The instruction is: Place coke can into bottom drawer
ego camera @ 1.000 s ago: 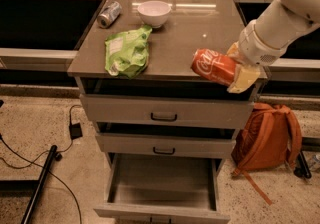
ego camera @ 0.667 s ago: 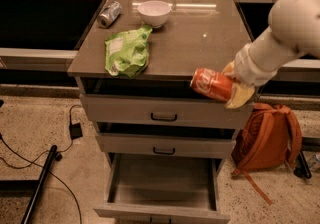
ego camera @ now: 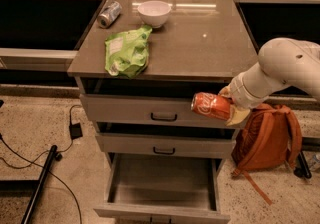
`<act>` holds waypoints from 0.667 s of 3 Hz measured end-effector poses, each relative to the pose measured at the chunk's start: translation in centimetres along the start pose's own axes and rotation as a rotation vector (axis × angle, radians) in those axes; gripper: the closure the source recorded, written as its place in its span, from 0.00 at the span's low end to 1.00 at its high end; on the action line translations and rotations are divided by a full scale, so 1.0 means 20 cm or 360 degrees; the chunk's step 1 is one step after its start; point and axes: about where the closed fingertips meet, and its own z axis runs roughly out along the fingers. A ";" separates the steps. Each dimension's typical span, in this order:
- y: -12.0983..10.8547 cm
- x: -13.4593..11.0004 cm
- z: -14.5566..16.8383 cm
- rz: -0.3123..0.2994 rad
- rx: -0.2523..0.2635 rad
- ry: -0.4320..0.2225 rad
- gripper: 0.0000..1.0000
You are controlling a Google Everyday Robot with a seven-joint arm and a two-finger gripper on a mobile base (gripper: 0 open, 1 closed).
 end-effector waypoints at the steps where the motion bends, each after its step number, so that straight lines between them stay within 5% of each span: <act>1: 0.11 0.05 0.21 -0.0119 -0.0019 0.0051 1.00; 2: 0.41 0.26 0.63 -0.0191 -0.0058 0.0056 1.00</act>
Offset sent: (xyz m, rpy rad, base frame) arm -0.0446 -0.0707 -0.3016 -0.0809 0.0134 0.1374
